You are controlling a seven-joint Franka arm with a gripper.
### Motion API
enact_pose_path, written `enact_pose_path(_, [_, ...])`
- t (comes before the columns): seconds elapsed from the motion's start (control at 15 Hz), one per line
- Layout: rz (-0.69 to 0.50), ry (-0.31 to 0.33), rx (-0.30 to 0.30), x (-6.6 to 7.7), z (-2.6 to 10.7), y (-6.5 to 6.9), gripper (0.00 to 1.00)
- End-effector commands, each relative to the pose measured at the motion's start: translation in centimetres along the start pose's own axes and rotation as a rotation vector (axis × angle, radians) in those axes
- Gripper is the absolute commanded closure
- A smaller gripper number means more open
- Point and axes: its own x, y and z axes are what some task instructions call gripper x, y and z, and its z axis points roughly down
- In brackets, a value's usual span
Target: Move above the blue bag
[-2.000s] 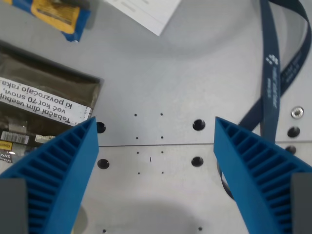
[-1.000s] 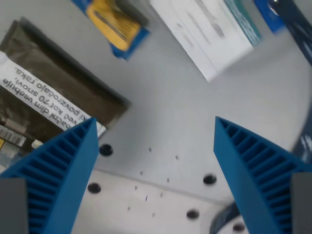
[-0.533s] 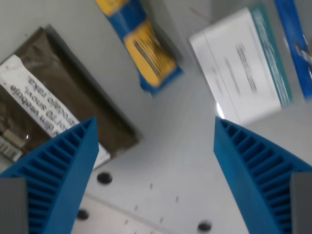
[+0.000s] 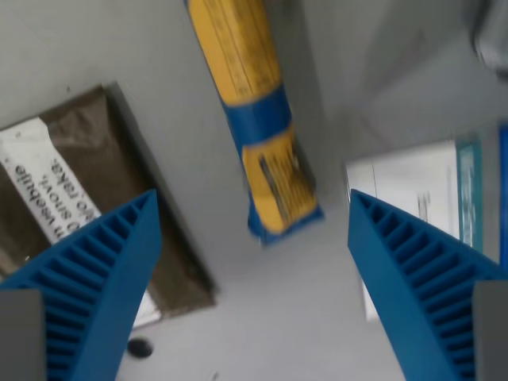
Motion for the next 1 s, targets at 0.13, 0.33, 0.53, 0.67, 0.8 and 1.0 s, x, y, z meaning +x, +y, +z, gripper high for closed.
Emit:
enact_pose_path(0.13, [-0.3, 0.045, 0.074, 1.5, 1.1, 0.3, 0.0])
enact_pose_path(0.33, [-0.297, 0.047, 0.07, 2.2, 1.8, 0.4, 0.0])
enact_pose_path(0.53, [-0.279, 0.046, 0.068, 2.7, 2.3, 0.4, 0.0])
enact_pose_path(0.67, [-0.263, 0.044, 0.067, 2.9, 2.5, 0.5, 0.0])
enact_pose_path(0.8, [-0.247, 0.044, 0.065, 3.0, 2.7, 0.5, 0.0])
enact_pose_path(1.0, [-0.222, 0.042, 0.065, 3.1, 2.8, 0.6, 0.0])
